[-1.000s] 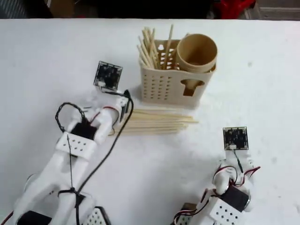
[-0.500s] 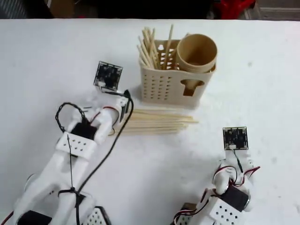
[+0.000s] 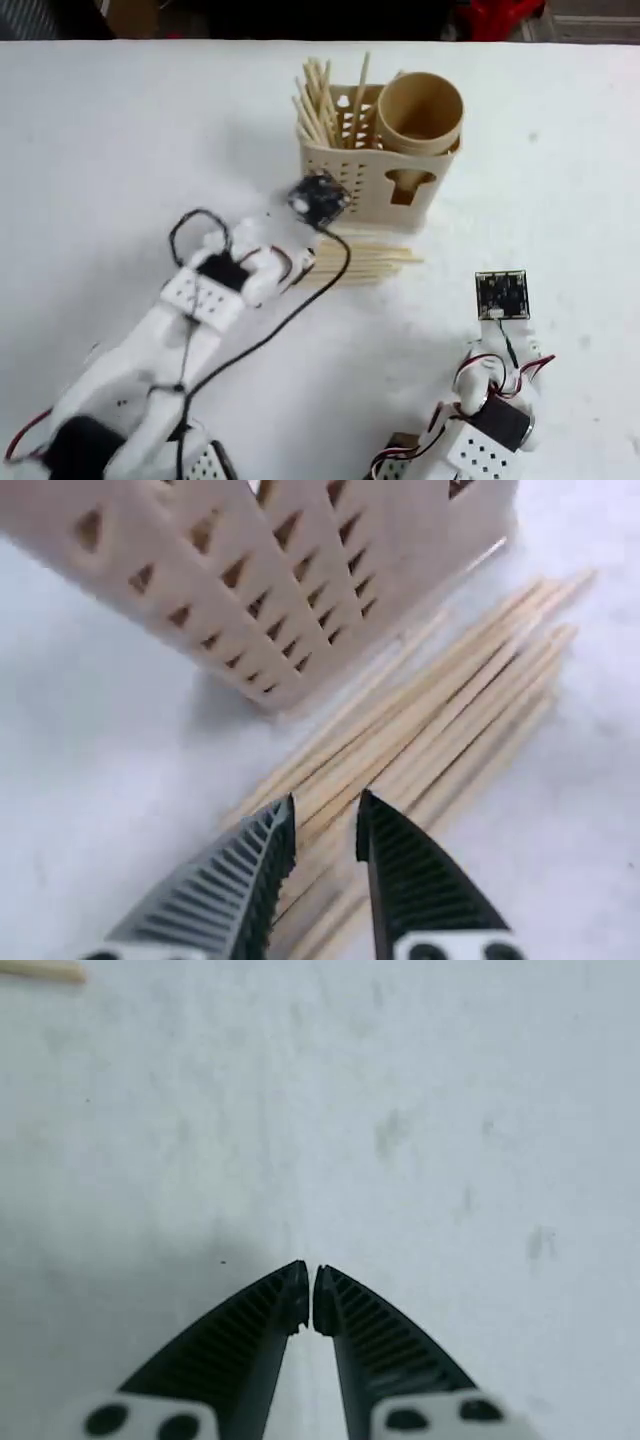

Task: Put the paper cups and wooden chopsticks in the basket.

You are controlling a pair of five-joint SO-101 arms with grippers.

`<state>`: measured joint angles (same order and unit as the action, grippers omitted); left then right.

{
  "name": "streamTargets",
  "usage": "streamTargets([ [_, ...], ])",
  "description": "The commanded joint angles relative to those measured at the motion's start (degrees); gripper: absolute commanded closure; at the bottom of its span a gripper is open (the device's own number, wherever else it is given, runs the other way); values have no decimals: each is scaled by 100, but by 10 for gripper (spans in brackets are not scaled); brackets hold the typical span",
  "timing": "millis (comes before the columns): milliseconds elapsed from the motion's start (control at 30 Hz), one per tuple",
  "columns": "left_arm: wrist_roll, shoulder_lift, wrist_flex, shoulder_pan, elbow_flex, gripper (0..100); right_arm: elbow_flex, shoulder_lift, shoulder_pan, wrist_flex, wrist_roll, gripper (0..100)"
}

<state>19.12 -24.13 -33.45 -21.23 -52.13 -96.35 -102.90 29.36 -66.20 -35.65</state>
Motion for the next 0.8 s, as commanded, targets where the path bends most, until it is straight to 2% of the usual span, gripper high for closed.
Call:
streamTargets([
  [0,879,1200,-598,-84,1240,880,-53,31,31,75,9,974],
  [167,1811,2369,-1389,-92,2286,880,-53,31,31,75,9,974],
  [367,2611,2985,-1785,-136,2646,907,-53,31,31,75,9,974],
  [433,2690,2985,-1925,-136,2646,932,-53,31,31,75,9,974],
  [633,2699,2870,-2356,-136,2629,914,-53,31,31,75,9,974],
  [767,2567,3002,-2268,-127,2646,914,-53,31,31,75,9,974],
])
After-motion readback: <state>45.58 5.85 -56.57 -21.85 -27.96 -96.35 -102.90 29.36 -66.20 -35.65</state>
